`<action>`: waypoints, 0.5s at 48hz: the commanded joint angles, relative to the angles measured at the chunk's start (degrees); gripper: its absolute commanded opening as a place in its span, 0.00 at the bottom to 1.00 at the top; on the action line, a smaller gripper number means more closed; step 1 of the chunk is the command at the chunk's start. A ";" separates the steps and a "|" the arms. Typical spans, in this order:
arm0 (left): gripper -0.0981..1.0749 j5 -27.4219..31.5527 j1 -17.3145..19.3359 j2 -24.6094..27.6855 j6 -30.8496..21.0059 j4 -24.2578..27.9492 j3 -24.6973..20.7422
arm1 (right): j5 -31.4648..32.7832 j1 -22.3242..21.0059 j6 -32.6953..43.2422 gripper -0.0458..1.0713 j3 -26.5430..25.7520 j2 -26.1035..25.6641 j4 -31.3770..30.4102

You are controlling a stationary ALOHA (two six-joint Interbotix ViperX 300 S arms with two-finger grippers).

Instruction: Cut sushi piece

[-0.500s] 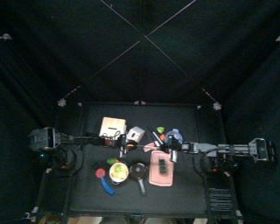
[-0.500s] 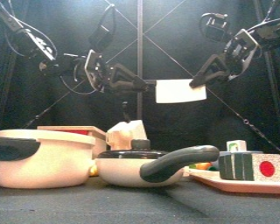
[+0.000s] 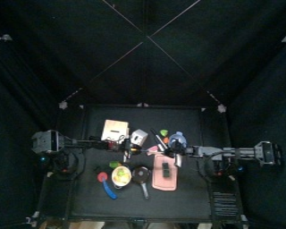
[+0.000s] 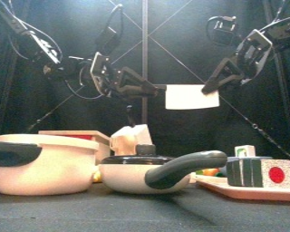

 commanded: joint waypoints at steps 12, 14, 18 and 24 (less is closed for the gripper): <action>0.44 -0.35 -3.16 4.83 0.26 -2.90 -4.04 | 3.78 2.72 0.00 0.33 2.02 -0.53 2.11; 0.44 -0.26 -3.25 4.92 0.26 -2.90 -3.96 | 4.48 2.72 -0.09 0.33 2.11 -0.53 2.11; 0.44 -0.09 -3.43 4.92 0.26 -2.90 -3.87 | 5.01 2.81 -0.09 0.33 2.20 -0.44 2.02; 0.44 -0.09 -3.52 5.27 0.26 -2.90 -3.87 | 6.24 2.64 -0.09 0.33 2.46 -0.26 1.85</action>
